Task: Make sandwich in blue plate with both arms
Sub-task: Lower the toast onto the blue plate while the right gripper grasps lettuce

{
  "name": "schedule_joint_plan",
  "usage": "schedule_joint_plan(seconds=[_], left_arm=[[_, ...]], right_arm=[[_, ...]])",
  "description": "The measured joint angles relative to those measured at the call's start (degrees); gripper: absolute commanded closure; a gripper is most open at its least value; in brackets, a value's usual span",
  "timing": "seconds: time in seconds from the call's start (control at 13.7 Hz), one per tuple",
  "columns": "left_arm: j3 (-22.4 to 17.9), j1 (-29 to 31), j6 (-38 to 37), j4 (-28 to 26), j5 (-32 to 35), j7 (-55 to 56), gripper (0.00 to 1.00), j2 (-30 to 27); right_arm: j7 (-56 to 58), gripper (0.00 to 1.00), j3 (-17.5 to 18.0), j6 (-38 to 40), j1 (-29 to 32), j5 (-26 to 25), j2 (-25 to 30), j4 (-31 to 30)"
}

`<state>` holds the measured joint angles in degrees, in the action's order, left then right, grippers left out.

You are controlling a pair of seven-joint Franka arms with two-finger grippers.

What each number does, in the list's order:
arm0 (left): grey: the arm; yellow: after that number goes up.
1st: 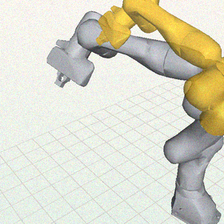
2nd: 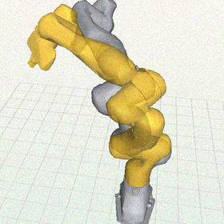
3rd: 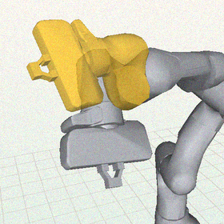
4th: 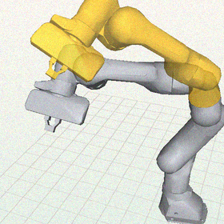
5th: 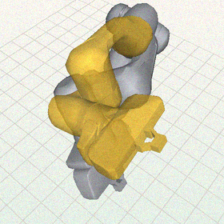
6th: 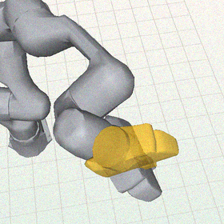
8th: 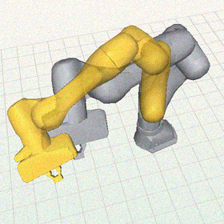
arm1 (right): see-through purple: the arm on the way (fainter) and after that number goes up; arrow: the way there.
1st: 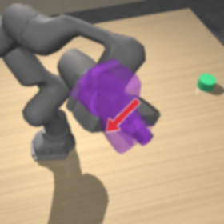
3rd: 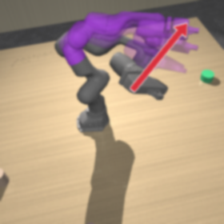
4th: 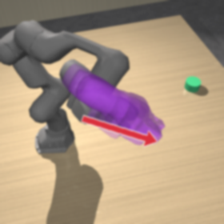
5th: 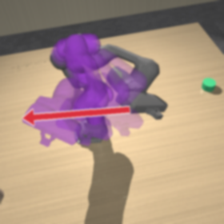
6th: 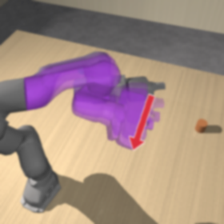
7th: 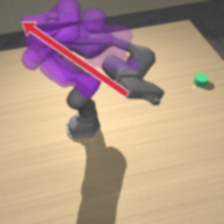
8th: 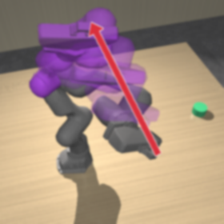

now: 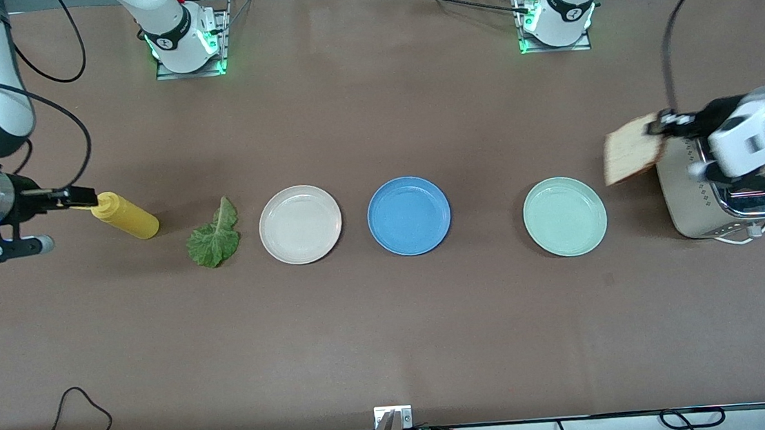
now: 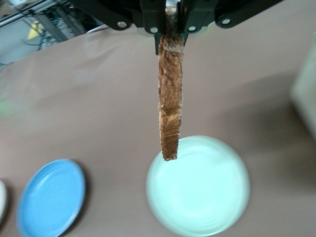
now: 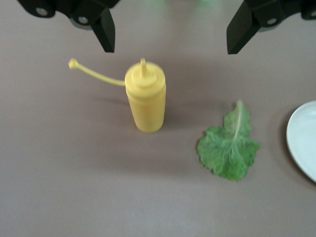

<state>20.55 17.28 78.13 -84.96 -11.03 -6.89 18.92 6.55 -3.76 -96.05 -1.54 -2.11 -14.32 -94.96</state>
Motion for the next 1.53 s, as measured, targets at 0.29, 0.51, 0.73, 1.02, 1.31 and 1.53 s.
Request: schedule_joint_plan(seconds=[0.29, 0.51, 0.73, 1.02, 1.31, 1.53], left_arm=[[1.9, -9.0, 13.9, -4.0, -7.4, 7.6, 1.00, 4.4], [2.0, -14.9, 24.5, -6.4, -14.3, 10.4, 1.00, 7.6], [2.1, -19.8, 32.8, -6.9, -19.5, 11.6, 1.00, 12.6], [2.1, -24.4, 40.0, -7.1, -21.8, 12.0, 1.00, 17.8], [2.1, -25.8, 41.7, -7.1, -22.0, 12.0, 0.99, 20.2], [2.1, -26.3, 41.7, -7.1, -23.0, 11.9, 0.99, 21.1]], right_arm=[[-1.1, 0.00, 0.2, -11.9, -1.7, 0.1, 1.4, -9.0], [-5.8, 0.00, 0.4, -19.4, -3.9, 0.1, 1.9, -13.9], [-16.4, 0.00, 0.6, -24.5, -8.6, 0.2, 1.4, -16.7], [-29.1, 0.00, 0.8, -31.1, -14.6, 0.2, -2.0, -18.4], [-30.6, 0.00, 0.4, -45.0, -14.9, 0.2, -5.7, -25.3], [-31.3, 0.00, 0.2, -51.3, -14.4, 0.2, -7.0, -29.8]])
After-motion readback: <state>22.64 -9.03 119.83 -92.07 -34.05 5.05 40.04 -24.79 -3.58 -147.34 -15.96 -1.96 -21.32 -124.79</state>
